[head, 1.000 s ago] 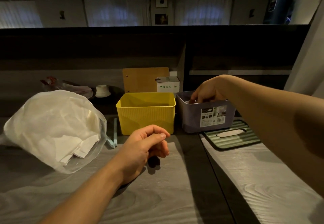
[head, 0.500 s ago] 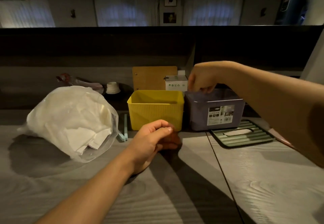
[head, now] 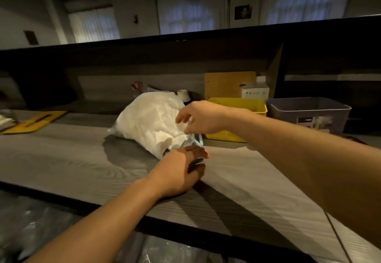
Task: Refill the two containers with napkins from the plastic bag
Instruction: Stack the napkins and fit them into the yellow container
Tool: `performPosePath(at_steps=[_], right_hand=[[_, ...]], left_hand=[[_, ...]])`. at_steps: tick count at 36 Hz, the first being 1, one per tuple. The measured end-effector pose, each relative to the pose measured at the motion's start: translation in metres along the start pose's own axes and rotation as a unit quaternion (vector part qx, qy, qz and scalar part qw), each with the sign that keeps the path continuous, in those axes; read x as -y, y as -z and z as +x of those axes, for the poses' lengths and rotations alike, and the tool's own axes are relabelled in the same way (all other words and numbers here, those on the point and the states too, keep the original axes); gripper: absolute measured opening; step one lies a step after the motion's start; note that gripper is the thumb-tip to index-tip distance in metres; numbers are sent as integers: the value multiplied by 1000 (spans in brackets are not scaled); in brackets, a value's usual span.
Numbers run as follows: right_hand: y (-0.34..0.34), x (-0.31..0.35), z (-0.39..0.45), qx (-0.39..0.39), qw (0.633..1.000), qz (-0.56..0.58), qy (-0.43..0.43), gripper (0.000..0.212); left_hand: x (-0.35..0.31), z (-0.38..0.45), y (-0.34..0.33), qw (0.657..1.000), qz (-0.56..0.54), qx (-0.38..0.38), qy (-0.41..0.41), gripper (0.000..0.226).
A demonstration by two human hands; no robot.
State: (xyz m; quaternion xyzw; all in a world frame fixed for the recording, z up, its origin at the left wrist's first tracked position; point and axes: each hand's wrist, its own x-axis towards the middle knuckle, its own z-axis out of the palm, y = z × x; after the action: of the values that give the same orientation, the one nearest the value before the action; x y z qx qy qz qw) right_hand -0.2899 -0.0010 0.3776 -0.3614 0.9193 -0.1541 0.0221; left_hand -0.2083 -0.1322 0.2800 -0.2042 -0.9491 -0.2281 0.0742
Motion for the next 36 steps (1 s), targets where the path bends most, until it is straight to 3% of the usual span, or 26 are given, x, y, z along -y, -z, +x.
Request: performPosePath(at_steps=[4, 9, 14, 19, 26, 36], right_hand=[[-28, 11, 20, -7, 1000, 28, -1, 62], [-54, 27, 55, -26, 997, 26, -70, 88], [-71, 37, 83, -12, 991, -66, -115, 80], [-78, 41, 87, -76, 982, 84, -154, 105], [-58, 38, 79, -94, 972, 145, -158, 46], [-55, 20, 61, -150, 921, 325, -153, 18]], left_hand=[[25, -20, 23, 998, 48, -12, 39, 45], [42, -17, 24, 996, 25, 10, 80, 38], [49, -12, 18, 995, 25, 37, 92, 45], [53, -13, 17, 997, 0, 9, 74, 44], [55, -14, 16, 996, -35, -24, 76, 32], [47, -16, 20, 997, -16, -53, 47, 32]])
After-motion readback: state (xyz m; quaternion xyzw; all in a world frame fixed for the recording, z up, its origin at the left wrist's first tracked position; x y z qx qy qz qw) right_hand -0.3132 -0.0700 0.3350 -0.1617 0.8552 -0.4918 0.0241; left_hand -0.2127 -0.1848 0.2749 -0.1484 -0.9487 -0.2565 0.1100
